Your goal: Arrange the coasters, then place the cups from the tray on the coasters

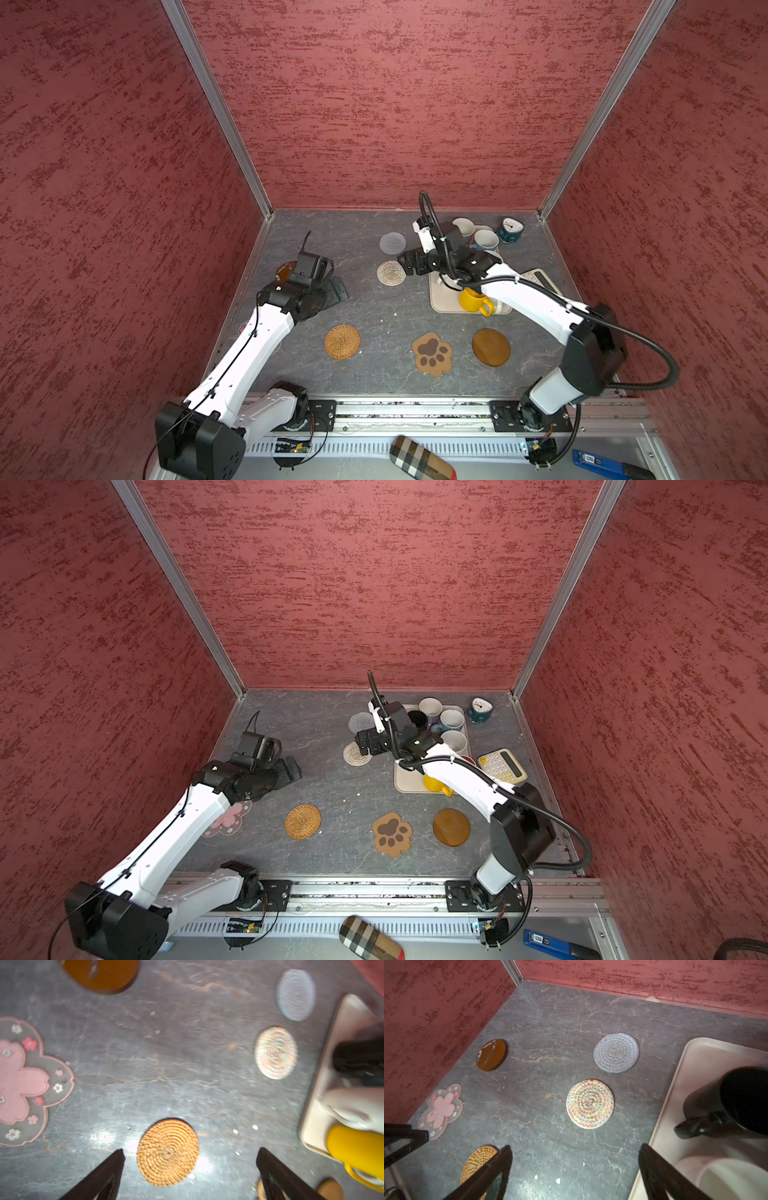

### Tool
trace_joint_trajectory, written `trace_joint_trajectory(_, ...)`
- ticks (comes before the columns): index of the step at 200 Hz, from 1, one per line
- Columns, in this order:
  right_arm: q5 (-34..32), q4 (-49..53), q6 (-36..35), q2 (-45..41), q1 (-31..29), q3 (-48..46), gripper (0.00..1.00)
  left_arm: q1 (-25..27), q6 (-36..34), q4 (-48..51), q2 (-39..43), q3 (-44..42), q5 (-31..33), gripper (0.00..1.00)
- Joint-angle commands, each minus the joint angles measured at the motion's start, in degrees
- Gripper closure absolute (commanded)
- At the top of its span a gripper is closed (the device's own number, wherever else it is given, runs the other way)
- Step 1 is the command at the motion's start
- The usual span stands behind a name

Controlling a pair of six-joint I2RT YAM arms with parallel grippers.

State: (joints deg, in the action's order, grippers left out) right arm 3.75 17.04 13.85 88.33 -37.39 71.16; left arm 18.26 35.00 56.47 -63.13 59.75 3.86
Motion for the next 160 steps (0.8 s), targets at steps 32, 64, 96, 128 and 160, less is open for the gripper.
trace_joint_trajectory(32,1.5,-13.1,4.8,-16.1,0.4,-20.2,0.02,1.8,-10.6,20.4,0.4,10.2,-2.3,0.13)
trace_joint_trajectory(64,1.3,-22.5,7.3,-23.4,0.4,-30.2,0.01,1.6,-12.5,24.4,-2.7,7.6,-5.1,0.18)
trace_joint_trajectory(96,-1.4,-25.4,5.9,-23.6,0.5,-32.8,0.01,3.3,-9.6,21.5,-2.8,2.3,-8.3,0.22)
trace_joint_trajectory(128,-1.5,-28.6,6.6,-22.8,1.1,-35.1,0.01,6.9,-4.9,18.5,-4.6,-0.9,-6.7,0.39)
trace_joint_trajectory(160,-1.7,-30.7,7.2,-21.3,1.7,-35.8,0.01,9.8,1.2,14.7,-6.9,-3.2,-6.7,0.44)
